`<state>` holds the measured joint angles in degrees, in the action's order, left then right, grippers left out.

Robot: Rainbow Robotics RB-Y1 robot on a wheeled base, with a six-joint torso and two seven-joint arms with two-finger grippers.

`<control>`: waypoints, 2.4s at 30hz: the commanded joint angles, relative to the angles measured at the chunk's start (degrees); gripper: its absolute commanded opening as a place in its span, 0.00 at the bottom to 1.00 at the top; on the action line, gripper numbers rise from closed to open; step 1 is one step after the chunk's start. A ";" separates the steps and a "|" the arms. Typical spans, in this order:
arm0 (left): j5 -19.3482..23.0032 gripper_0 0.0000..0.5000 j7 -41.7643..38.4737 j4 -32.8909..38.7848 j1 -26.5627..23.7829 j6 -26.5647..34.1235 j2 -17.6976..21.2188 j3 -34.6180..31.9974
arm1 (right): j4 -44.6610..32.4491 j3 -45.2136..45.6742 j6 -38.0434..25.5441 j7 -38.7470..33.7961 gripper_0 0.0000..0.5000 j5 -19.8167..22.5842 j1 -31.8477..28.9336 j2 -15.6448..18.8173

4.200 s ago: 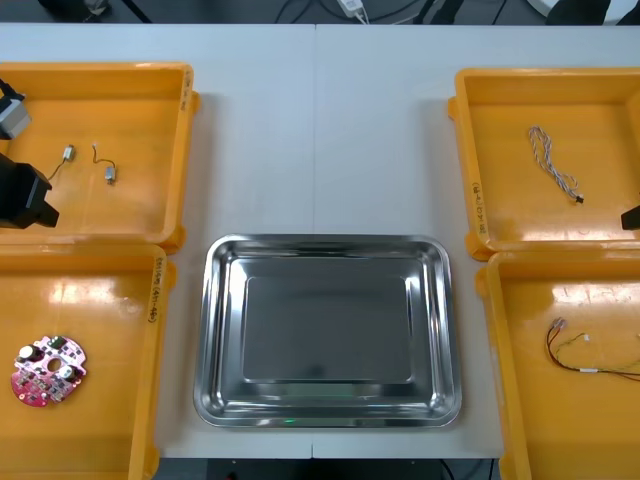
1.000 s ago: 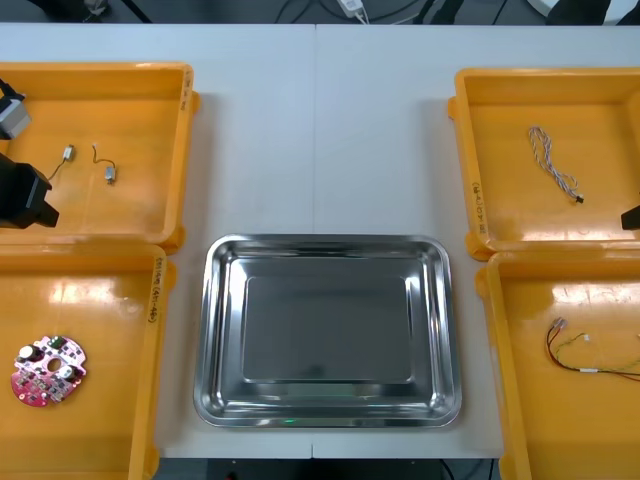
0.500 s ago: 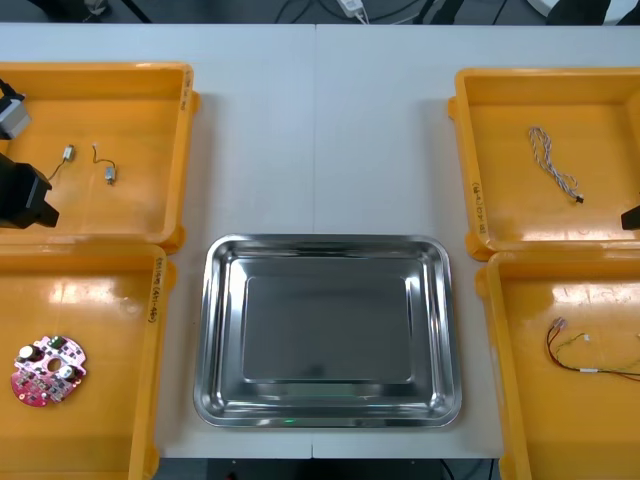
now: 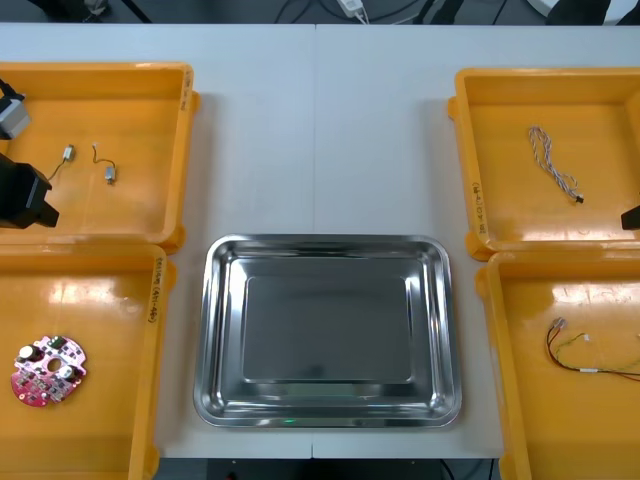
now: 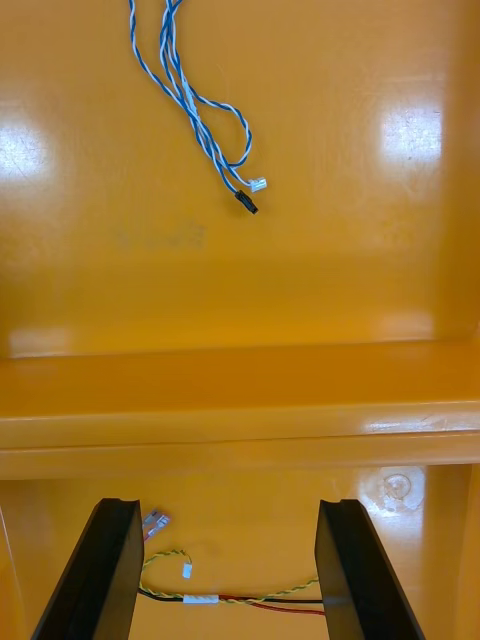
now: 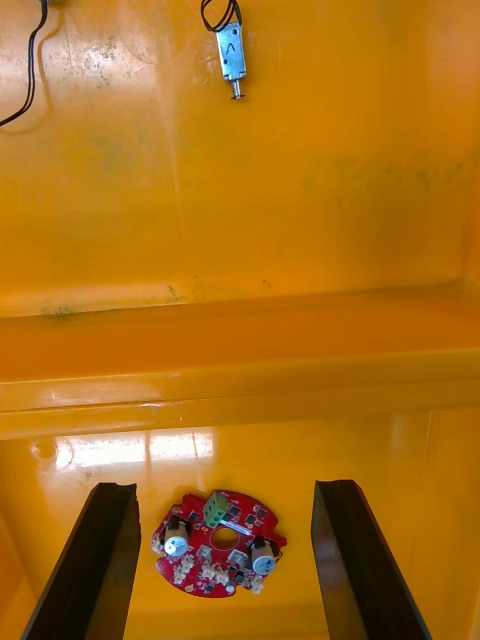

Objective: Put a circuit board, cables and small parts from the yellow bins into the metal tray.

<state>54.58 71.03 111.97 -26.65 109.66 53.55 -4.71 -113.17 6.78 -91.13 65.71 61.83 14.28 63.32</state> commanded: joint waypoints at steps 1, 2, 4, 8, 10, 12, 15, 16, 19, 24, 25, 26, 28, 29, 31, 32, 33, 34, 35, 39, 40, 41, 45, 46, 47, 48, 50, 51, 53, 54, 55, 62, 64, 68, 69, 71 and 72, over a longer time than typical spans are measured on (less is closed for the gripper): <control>0.00 1.00 -0.46 1.67 0.72 -0.06 -0.20 -1.62 | -1.36 2.01 0.43 -2.87 1.00 0.22 -0.57 -0.48; 0.00 1.00 -0.46 1.67 0.72 -0.06 -0.20 -1.62 | -1.36 2.01 0.43 -2.87 1.00 0.22 -0.57 -0.48; 0.00 1.00 -0.46 1.67 0.72 -0.06 -0.20 -1.62 | -1.36 2.01 0.43 -2.87 1.00 0.22 -0.57 -0.48; 0.18 1.00 -0.37 0.53 2.22 0.20 -0.20 0.93 | -1.53 1.83 -0.01 -2.95 1.00 0.66 -1.10 -2.15; 0.09 1.00 -0.37 0.18 1.34 0.20 1.47 2.87 | -2.06 1.92 -0.19 -3.31 1.00 0.93 -1.01 -2.15; 0.09 1.00 -0.46 0.18 0.46 0.29 2.26 4.36 | -2.06 2.01 -0.28 -3.39 1.00 1.01 -1.10 -2.15; 1.15 1.00 -0.37 0.18 0.28 0.29 2.70 4.54 | -2.06 2.10 -0.19 -2.95 1.00 1.10 -1.01 -2.15; 1.41 1.00 -0.19 0.27 0.19 0.29 2.88 4.54 | -2.06 2.01 -0.19 -2.87 1.00 1.19 -1.10 -2.15; 2.90 1.00 0.25 0.18 0.19 0.29 3.93 4.54 | -2.15 2.01 -0.19 -1.90 1.00 1.45 -1.10 -2.15; 6.95 1.00 1.57 0.27 0.46 0.20 6.39 4.54 | -2.59 1.92 -0.19 6.80 1.00 1.72 -1.27 -2.15; 7.21 1.00 1.83 0.27 0.46 0.20 6.66 4.54 | -2.59 1.92 -0.19 7.86 1.00 1.72 -1.27 -2.15; 7.74 1.00 2.27 0.35 0.63 0.20 7.18 4.54 | -2.67 1.92 -0.19 9.70 1.00 1.80 -1.36 -2.15; 8.09 1.00 4.20 0.53 0.90 0.02 7.80 4.54 | -2.76 1.92 -0.19 12.43 1.00 1.98 -1.54 -2.06; 8.09 1.00 5.43 0.62 1.16 0.02 8.06 4.54 | -3.03 1.92 -0.19 14.18 1.00 1.98 -1.80 -1.98; 8.09 1.00 6.93 0.79 1.69 -0.33 8.59 4.54 | -3.64 1.92 -0.19 17.08 1.00 2.07 -2.33 -1.62; 8.18 1.00 7.81 0.88 1.95 -0.94 8.94 4.54 | -4.17 2.01 -0.19 18.67 1.00 1.98 -2.59 -1.36; 8.26 1.00 8.16 1.06 2.22 -1.29 9.12 4.54 | -4.52 1.92 -0.19 19.46 1.00 1.98 -2.86 -1.27; 8.35 1.00 8.86 1.32 2.83 -2.35 9.47 4.54 | -5.22 1.92 -0.19 21.04 1.00 1.72 -3.30 -1.01; 8.44 1.00 9.12 1.67 3.62 -3.58 9.73 4.54 | -6.01 1.92 -0.19 22.62 1.00 1.45 -3.82 -0.75; 8.62 1.00 10.00 2.64 6.08 -7.45 10.52 4.54 | -8.47 1.92 -0.19 28.07 1.00 0.75 -5.49 -0.31; 8.62 1.00 11.23 2.90 6.96 -8.76 10.70 4.54 | -9.18 1.92 -0.19 30.00 1.00 0.75 -5.85 -0.22; 8.53 1.00 12.38 3.17 7.84 -10.00 10.79 4.54 | -9.70 1.92 -0.19 32.03 1.00 0.84 -6.28 -0.22; 7.74 1.00 15.54 4.31 11.18 -13.60 10.96 4.45 | -10.94 1.92 -0.19 40.29 1.00 0.93 -7.34 -0.22; 7.65 1.00 15.89 4.57 11.62 -14.04 11.05 4.36 | -11.02 1.92 -0.19 41.69 1.00 0.93 -7.43 -0.22; 7.39 1.00 16.16 5.01 12.41 -14.83 11.05 4.36 | -11.02 1.92 -0.19 44.33 1.00 0.93 -7.69 -0.13; 7.39 1.00 16.24 5.63 13.29 -15.44 11.05 4.36 | -11.11 1.92 -0.19 47.32 1.00 0.93 -8.04 -0.13; 6.86 1.00 16.59 6.59 14.43 -16.32 11.05 4.36 | -11.11 1.92 -0.10 51.27 1.00 0.93 -8.66 0.05; 6.51 1.00 16.77 7.47 15.31 -16.85 11.05 4.36 | -11.20 1.92 -0.01 53.65 1.00 0.93 -9.36 0.13; 6.16 1.00 17.12 8.53 16.72 -17.73 11.23 4.36 | -11.55 1.92 0.43 56.81 1.00 0.49 -10.59 0.66; 6.07 1.00 17.30 9.23 17.60 -18.34 11.31 4.36 | -11.99 1.92 0.95 58.74 1.00 0.22 -11.47 1.10; 6.07 1.00 17.39 9.58 18.04 -18.70 11.40 4.36 | -12.25 1.92 1.22 59.62 1.00 0.05 -12.00 1.36; 4.57 1.00 18.97 12.75 22.96 -21.68 12.11 4.36 | -13.66 1.92 2.36 68.32 1.00 -0.31 -15.78 2.42; 4.22 1.00 20.55 12.92 24.45 -23.00 12.11 4.36 | -13.66 1.92 2.53 72.02 1.00 0.57 -16.39 2.33; 2.11 1.00 24.24 12.92 27.70 -26.25 12.11 4.45 | -13.66 1.92 4.03 79.49 1.00 3.47 -18.15 2.33; 1.85 1.00 24.59 12.83 28.05 -26.69 12.11 4.36 | -13.66 1.92 4.20 80.10 1.00 3.65 -18.33 2.33; 1.41 1.00 26.00 12.83 29.72 -28.28 12.11 4.45 | -13.66 1.92 5.08 82.30 1.00 3.91 -19.73 2.33; 1.23 1.00 26.09 12.83 30.08 -28.54 12.11 4.36 | -13.66 1.92 5.35 82.83 1.00 3.91 -20.00 2.33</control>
<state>56.83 89.83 123.38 0.35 82.77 62.90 -0.59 -125.48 6.84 -86.95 147.95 65.13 -3.20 63.37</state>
